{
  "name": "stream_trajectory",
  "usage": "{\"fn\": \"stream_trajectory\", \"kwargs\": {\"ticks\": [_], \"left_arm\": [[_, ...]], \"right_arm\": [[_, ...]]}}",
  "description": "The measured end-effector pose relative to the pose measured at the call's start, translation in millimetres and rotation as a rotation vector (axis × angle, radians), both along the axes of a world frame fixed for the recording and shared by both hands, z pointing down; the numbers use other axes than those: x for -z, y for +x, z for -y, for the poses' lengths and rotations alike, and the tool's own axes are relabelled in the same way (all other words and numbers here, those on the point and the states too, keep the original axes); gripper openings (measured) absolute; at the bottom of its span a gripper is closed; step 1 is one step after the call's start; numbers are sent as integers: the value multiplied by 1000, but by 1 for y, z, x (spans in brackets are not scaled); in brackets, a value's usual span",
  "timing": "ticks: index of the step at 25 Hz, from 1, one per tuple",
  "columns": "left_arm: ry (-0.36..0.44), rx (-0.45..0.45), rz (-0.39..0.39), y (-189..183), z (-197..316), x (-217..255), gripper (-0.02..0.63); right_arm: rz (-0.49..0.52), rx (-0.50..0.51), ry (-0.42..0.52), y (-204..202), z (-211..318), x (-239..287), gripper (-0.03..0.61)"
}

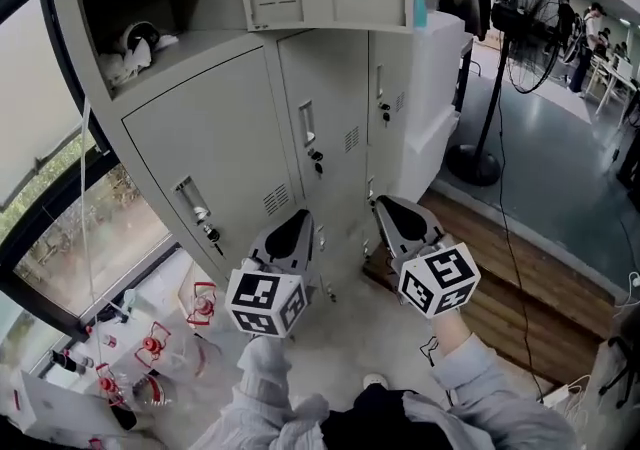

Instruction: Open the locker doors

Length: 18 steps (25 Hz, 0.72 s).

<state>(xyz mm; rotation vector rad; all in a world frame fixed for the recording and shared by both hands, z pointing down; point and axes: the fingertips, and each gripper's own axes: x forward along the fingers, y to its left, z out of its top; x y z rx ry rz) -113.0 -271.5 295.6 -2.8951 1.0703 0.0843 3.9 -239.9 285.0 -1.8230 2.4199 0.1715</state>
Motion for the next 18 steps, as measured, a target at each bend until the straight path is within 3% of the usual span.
{"fn": "stream_trajectory", "kwargs": {"ticks": [9, 11, 18], "left_arm": [[-12, 152, 6, 3, 44, -4, 13], [-17, 178, 6, 3, 51, -6, 13], [-16, 265, 7, -2, 66, -13, 14]], "right_arm": [[33, 155, -34, 2, 78, -7, 11], [50, 189, -41, 2, 91, -9, 74], [59, 312, -50, -8, 130, -10, 139]]}}
